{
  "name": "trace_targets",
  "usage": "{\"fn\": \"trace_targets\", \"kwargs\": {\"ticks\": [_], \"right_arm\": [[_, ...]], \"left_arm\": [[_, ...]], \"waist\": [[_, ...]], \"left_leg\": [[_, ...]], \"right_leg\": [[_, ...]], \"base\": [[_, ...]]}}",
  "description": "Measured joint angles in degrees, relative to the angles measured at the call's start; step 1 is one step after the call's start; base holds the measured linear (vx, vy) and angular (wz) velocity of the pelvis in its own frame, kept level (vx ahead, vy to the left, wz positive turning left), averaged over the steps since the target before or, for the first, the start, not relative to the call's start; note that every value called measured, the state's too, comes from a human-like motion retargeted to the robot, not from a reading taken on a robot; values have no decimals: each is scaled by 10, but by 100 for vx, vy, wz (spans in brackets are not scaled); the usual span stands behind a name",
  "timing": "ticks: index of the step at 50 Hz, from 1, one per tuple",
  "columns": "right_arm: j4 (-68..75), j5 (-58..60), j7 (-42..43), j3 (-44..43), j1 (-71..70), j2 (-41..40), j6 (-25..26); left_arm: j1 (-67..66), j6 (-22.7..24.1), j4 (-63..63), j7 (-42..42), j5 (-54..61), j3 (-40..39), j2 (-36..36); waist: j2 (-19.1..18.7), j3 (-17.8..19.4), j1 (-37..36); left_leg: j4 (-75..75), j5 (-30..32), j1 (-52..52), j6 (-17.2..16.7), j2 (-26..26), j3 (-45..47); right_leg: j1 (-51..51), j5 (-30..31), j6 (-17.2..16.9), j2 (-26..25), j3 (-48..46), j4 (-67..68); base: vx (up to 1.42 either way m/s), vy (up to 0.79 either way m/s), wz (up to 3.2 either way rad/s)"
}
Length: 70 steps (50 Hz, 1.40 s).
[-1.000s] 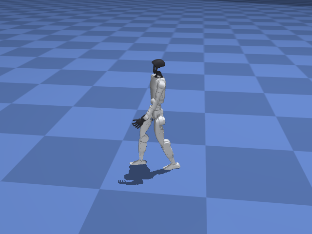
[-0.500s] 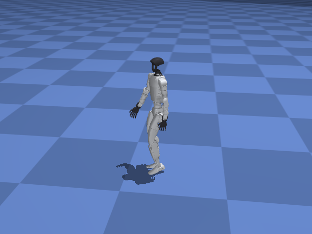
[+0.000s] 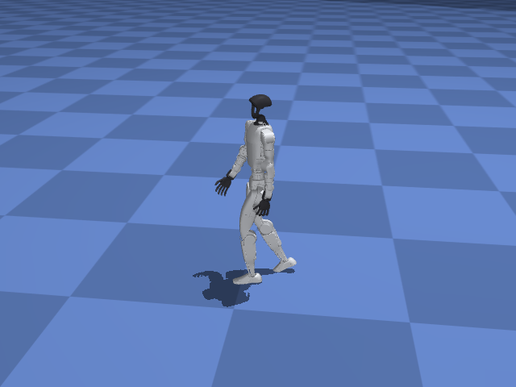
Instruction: Walk run
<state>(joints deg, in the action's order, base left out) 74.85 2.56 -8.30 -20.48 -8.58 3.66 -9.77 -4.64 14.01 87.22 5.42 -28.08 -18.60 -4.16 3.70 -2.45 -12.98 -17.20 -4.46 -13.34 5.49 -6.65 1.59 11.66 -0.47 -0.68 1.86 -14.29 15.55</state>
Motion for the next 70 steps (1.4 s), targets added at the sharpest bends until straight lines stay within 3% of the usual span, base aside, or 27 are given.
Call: {"fn": "trace_targets", "kwargs": {"ticks": [5, 8, 11, 15, 21, 27, 33, 37, 42, 45, 47, 51, 53, 57, 65, 70], "right_arm": [[27, 29, 20, 3, 37, -1, -2], [45, 51, 26, 4, 51, 2, 2], [67, 70, 39, 1, 63, 3, 1], [93, 80, 48, 14, 91, 8, -12], [120, 121, 63, 24, 139, 0, -15], [136, 109, 47, 17, 176, -10, -3], [148, 112, 41, 19, 182, -6, 4], [150, 103, 41, 17, 174, -4, 9], [130, 81, 45, 34, 147, -1, 9], [106, 61, 65, 41, 124, -5, 0], [92, 45, 76, 44, 104, -6, -5], [69, 19, 74, 51, 49, -2, -6], [57, 8, 70, 54, 20, -1, -3], [20, -14, 67, 53, -24, -2, -6], [-27, -42, 65, 53, -82, 4, -10], [-32, -53, 63, 48, -87, 0, -7]], "left_arm": [[48, 9, -23, 2, 11, 16, 2], [85, 12, -36, 19, 18, 24, -6], [123, 18, -49, 25, 18, 31, -15], [165, 30, -68, 20, 40, 54, -23], [211, 43, -89, 6, 47, 47, -19], [232, 46, -97, 11, 62, 51, -12], [216, 45, -86, 13, 42, 51, -14], [192, 38, -70, 9, 22, 44, -9], [134, 32, -71, 18, 9, 38, -11], [93, 38, -72, 5, -12, 41, -17], [68, 38, -66, -12, -29, 38, -21], [28, 28, -42, -32, -47, 16, -20], [8, 22, -28, -37, -47, 7, -20], [-33, 14, -13, -52, -60, -1, -20], [-76, 0, 6, -58, -56, -21, -4], [-79, -4, 8, -52, -56, -14, 4]], "waist": [[-41, -7, 20], [-48, -13, 27], [-38, -11, 36], [-19, -7, 57], [25, 6, 91], [31, 10, 104], [31, 1, 123], [30, -8, 121], [46, -9, 116], [75, -4, 110], [93, 0, 108], [108, 5, 109], [104, 7, 106], [90, 13, 93], [34, 36, 55], [20, 44, 39]], "left_leg": [[27, -22, 48, 10, 32, -19], [39, -32, 60, 14, 40, -16], [56, -35, 77, 20, 30, -16], [75, -39, 101, 32, 5, -23], [88, -61, 149, 44, -42, -44], [95, -88, 196, 40, -43, -72], [94, -103, 233, 31, -34, -90], [68, -78, 240, 22, -26, -88], [-17, 44, 225, 0, -27, -48], [-122, 145, 184, 7, -30, 14], [-218, 175, 137, 16, -33, 40], [-340, 90, 47, 27, -9, 90], [-336, 69, 12, 14, 0, 91], [-238, 49, -30, -24, -3, 71], [44, 46, -39, -65, 23, 6], [107, 49, -39, -84, 23, -5]], "right_leg": [[-88, 107, 9, -28, 26, 202], [-171, 52, 21, -10, 15, 319], [-240, 21, 21, 19, 6, 346], [-303, -5, 4, 38, 7, 263], [-337, 7, -33, 50, 48, 20], [-361, -7, -42, 41, 87, -75], [-348, 27, -16, 49, 55, -33], [-344, 37, 6, 48, 48, 0], [-313, 3, 34, 47, 50, 5], [-283, -17, 38, 66, 57, -9], [-266, -28, 40, 80, 57, -16], [-240, -45, 47, 88, 48, -29], [-227, -49, 52, 75, 44, -40], [-199, -59, 65, 46, 40, -57], [-116, -80, 86, -32, 38, -85], [-69, -92, 86, -47, 46, -96]], "base": [[41, 8, -3], [30, 2, -18], [34, 1, 3], [33, -2, 26], [36, -12, 37], [43, -14, 32], [51, -21, 31], [48, -20, 18], [45, -19, -4], [41, -20, 6], [29, -16, 22], [28, -15, 23], [8, -5, -7], [28, -9, -15], [46, -5, -33], [50, 4, -31]]}}
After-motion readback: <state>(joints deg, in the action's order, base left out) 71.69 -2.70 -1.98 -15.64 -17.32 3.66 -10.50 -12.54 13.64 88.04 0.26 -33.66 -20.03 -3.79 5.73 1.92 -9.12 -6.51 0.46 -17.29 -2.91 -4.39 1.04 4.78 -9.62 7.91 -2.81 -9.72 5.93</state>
